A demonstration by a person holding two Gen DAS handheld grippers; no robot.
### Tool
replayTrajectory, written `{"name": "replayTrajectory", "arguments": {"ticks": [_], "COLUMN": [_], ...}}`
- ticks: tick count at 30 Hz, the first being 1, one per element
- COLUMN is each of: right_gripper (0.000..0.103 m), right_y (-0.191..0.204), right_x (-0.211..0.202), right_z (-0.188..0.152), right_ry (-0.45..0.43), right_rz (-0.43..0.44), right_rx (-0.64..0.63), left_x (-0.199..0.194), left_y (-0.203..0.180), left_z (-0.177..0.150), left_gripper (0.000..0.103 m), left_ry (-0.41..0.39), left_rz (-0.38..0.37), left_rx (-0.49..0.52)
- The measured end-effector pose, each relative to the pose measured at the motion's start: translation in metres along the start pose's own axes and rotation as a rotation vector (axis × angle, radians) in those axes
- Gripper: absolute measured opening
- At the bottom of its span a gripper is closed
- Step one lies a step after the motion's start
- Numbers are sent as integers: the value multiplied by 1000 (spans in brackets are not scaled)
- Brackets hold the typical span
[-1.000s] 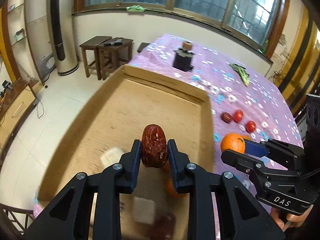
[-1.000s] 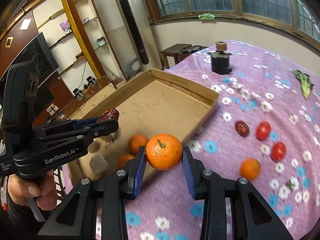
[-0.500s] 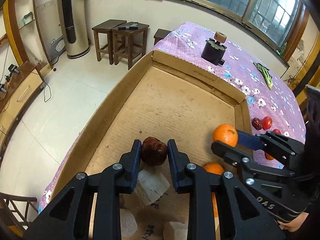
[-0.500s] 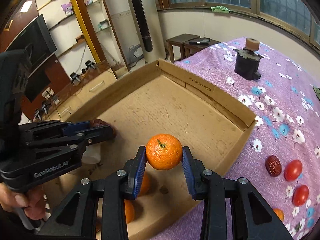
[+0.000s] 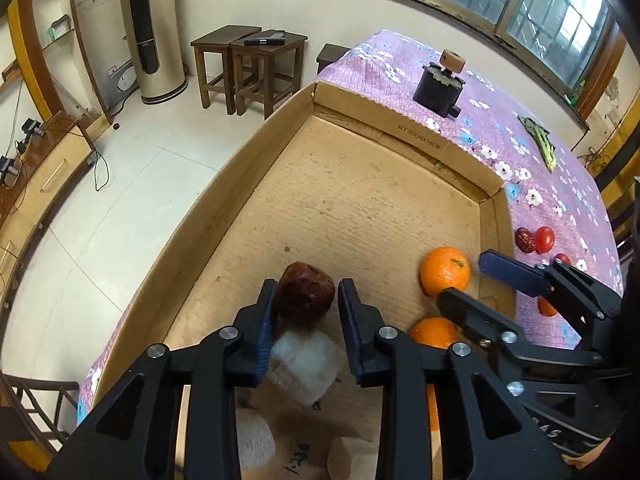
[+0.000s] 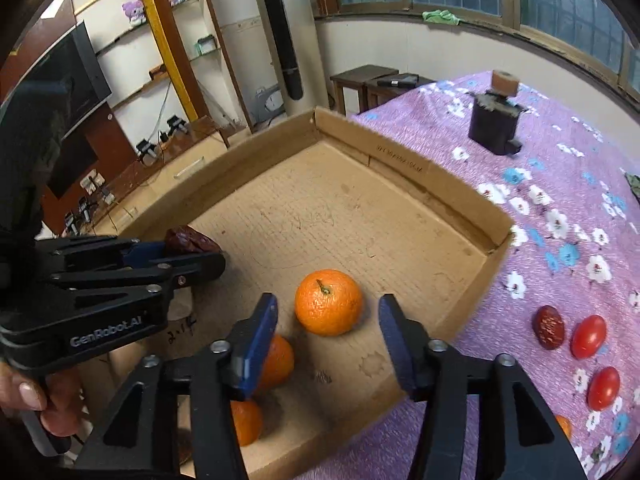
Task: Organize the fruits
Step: 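Open both grippers to drop the tangerine and date into the tray, then move both grippers back toward the tomatoes and tangerine on the cloth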
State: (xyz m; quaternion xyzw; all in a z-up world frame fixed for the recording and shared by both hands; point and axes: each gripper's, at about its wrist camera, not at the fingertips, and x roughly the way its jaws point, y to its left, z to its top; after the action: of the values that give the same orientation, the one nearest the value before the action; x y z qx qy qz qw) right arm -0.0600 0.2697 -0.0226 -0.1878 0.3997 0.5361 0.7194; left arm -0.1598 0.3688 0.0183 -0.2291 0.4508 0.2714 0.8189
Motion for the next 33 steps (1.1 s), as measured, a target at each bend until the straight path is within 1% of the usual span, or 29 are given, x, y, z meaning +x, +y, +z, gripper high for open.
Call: {"name": "replayTrajectory", "arguments": {"ticks": [1, 3, 5, 9, 17, 24, 33], "right_gripper": [55, 55, 55, 56, 57, 57, 57], "right_y": [-1, -4, -7, -13, -40, -66, -99], "right_x": [-6, -19, -36, -64, -109, -133, -151], "right_z": [-1, -4, -11, -25, -66, -101, -138], "right_ry": [-9, -32, -58, -94, -128, -136, -129], "right_rz": [2, 8, 17, 25, 6, -31, -79], "right_rx": [6, 20, 40, 71, 165, 233, 320], "left_x": [-3, -12, -23, -38, -52, -58, -62], "left_y": [-1, -4, -11, -25, -58, -82, -112], "left_z": [-1, -4, -8, -16, -32, -43, -54], "left_gripper": [30, 40, 45, 45, 45, 45, 45], "left_ry": [-5, -28, -60, -90, -99, -93, -79], "left_rz": [-3, -8, -11, -34, -78, -106, -140], "left_rx": [-1, 1, 10, 36, 98, 135, 180]}}
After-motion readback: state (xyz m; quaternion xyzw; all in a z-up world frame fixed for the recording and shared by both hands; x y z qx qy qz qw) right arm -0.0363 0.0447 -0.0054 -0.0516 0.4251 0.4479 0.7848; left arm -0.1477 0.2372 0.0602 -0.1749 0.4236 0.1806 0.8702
